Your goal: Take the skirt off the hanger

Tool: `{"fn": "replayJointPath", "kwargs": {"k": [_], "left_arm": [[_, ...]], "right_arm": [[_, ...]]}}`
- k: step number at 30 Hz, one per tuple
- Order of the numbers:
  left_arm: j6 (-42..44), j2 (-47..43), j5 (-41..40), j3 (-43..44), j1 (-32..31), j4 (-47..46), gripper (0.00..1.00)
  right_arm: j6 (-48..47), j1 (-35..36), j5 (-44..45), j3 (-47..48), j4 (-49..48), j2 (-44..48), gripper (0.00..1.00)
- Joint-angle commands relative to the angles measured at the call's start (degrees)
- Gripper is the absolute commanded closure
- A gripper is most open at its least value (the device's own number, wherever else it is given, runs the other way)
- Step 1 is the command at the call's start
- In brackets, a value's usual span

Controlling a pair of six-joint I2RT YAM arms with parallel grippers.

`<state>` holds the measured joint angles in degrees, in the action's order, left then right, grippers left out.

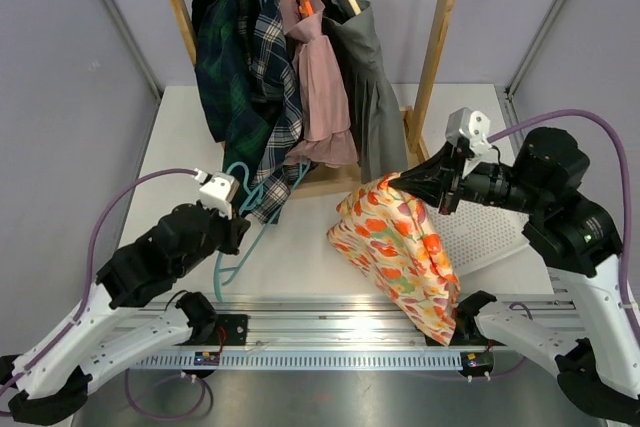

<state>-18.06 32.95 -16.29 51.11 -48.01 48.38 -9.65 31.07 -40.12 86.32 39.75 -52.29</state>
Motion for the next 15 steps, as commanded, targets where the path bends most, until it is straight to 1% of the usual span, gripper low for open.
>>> {"fn": "replayJointPath", "kwargs": {"k": [1, 2, 5, 8, 11, 14, 15], "left_arm": [[5.66, -3.15, 3.08, 4.43, 0.11, -2.76, 1.0], [7.76, -4.2, 4.59, 5.04, 0.11, -2.94, 1.0], [10.5, -5.17, 9.6, 6.01, 0.11, -2.77, 1.0], [10.16, -5.7, 11.72, 7.51, 0.11, -2.32, 1.0], [6.92, -6.14, 12.69, 8.74, 0.11, -2.94, 1.0], [3.84, -6.05, 13.3, 10.41, 0.11, -2.94, 1.0], [3.13, -6.05, 13.31, 10.93, 0.11, -2.85, 1.0]], "right_arm": [[-1.25, 0.31, 0.31, -1.59, -1.51, -2.19, 1.0], [-1.25, 0.31, -1.96, -2.38, -1.78, -2.98, 1.0], [0.5, 0.39, -4.35, -3.53, -3.7, -6.67, 1.0], [1.74, 0.31, -5.76, -3.27, -6.96, -12.03, 1.0], [0.6, 0.31, -7.16, -1.16, -9.07, -17.13, 1.0], [-4.92, 0.4, -8.74, -1.94, -8.03, -19.51, 1.0], [-10.16, 0.4, -9.36, -4.21, -6.19, -19.69, 1.0]]}}
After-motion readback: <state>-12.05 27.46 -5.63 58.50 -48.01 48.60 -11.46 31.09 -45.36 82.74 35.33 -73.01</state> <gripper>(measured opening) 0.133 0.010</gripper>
